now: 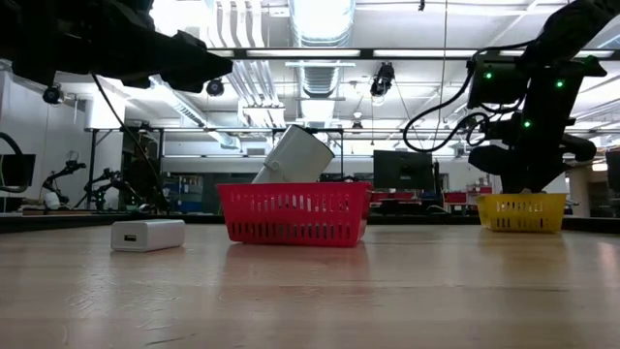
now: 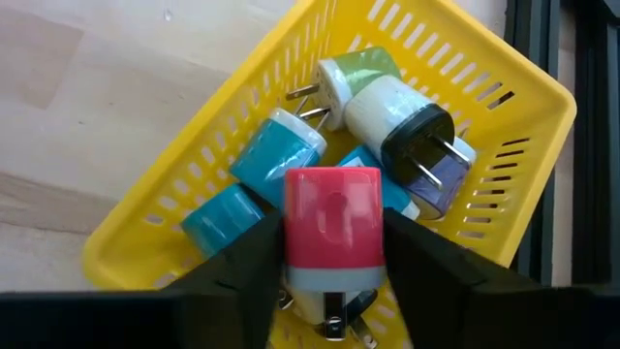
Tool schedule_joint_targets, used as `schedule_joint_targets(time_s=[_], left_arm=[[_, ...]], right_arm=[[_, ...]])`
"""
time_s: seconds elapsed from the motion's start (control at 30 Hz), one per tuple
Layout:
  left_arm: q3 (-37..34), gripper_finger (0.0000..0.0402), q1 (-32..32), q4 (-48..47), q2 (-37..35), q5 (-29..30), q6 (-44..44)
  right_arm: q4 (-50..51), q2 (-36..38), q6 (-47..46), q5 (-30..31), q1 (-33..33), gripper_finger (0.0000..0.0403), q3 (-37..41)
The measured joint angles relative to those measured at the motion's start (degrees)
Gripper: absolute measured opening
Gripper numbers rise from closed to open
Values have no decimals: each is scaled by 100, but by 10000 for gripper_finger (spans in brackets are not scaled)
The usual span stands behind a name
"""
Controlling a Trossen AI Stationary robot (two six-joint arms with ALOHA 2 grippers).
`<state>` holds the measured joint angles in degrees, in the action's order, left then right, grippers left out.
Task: Pick & Place Office items
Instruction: Put the top pink charger adapter into the yellow basket, then put the bottom white charger adapter into the yellow basket
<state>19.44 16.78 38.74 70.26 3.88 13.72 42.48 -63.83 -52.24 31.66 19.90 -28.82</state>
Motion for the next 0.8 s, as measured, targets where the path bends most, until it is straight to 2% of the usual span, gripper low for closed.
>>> schedule_joint_targets(time_s=[0.13,0.23,0.57,0.8], left_arm=[[0,239,0,-24,0,0,0],[0,239,0,-26,0,0,0],[0,239,0,-26,0,0,2],[0,239,0,-26,0,0,2]], right_arm=[[-1,0,-16,0,0,216,0],[-3,0,-30,8,2,233,0],[-97,4,19,446,-14,222,-206],[-101,7,150,496,-15,223,-284]])
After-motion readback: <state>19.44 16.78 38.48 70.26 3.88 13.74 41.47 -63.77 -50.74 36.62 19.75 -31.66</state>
